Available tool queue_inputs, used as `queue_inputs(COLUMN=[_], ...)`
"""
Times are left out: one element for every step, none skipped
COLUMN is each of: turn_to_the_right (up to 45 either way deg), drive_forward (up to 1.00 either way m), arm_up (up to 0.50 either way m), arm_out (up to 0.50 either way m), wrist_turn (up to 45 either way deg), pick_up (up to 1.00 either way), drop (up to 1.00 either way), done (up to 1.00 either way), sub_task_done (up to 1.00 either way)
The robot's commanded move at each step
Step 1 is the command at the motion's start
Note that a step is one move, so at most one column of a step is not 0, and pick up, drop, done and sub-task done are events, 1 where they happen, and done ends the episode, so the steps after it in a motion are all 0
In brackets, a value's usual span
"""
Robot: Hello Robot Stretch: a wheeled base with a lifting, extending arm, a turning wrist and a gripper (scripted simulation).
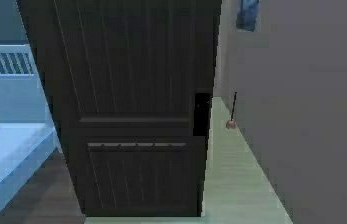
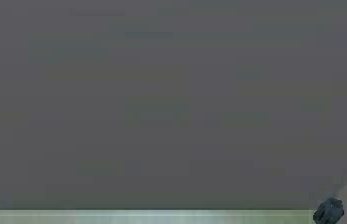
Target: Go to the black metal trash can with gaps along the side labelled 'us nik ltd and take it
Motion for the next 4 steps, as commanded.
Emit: queue_inputs(turn_to_the_right=[45.0,45.0,24.0,0.0], drive_forward=[0.0,0.0,0.0,0.3], arm_up=[0.0,0.0,0.0,0.0], arm_out=[0.0,0.0,0.0,0.0], wrist_turn=[0.0,0.0,0.0,0.0], pick_up=[0.0,0.0,0.0,0.0], drop=[0.0,0.0,0.0,0.0], done=[0.0,0.0,0.0,0.0], sub_task_done=[0.0,0.0,0.0,0.0])
